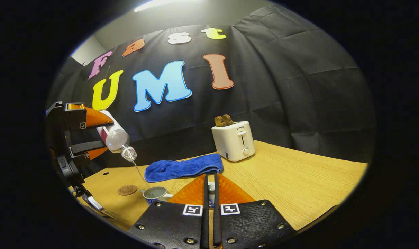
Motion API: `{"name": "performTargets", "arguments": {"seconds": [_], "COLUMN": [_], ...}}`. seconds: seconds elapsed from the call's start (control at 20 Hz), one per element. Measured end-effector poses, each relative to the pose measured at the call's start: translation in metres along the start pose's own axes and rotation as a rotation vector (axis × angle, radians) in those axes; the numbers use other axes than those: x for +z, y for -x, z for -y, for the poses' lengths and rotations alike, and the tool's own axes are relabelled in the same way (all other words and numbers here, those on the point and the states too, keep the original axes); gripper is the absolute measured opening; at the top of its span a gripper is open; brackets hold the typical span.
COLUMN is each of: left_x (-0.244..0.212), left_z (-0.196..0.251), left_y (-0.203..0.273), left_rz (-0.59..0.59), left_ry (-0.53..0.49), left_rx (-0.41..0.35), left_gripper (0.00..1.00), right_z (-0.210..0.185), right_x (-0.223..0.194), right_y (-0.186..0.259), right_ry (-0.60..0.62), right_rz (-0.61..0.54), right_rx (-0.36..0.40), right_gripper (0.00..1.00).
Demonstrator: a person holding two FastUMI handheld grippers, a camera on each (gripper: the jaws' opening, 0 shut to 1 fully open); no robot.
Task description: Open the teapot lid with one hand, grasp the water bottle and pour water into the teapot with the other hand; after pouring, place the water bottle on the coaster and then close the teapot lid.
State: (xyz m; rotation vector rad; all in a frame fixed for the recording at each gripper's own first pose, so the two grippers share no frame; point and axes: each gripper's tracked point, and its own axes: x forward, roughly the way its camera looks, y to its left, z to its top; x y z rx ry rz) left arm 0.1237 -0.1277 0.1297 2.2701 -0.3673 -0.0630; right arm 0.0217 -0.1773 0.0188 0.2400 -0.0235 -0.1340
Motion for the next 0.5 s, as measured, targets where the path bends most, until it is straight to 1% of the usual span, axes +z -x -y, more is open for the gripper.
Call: {"name": "performTargets", "arguments": {"seconds": [0.1,0.2,0.35,0.5], "left_x": [0.002,0.002,0.003,0.014], "left_z": [-0.002,0.0,0.013,0.032], "left_y": [0.001,0.0,-0.002,0.001], "left_rz": [0.001,0.006,0.015,0.025], "left_ry": [-0.013,0.01,0.139,0.34], "left_rx": [0.007,0.0,-0.038,-0.086], "left_gripper": [0.87,0.87,0.88,0.88], "right_z": [0.0,0.0,-0.001,-0.001], "right_x": [0.0,-0.001,0.0,-0.001], "right_y": [0.001,0.0,0.0,0.0], "right_ry": [-0.001,0.001,0.007,0.016], "right_rz": [0.0,-0.002,0.0,0.0], "right_rx": [0.0,0.0,-0.001,-0.006], "right_gripper": [0.05,0.05,0.05,0.05]}}
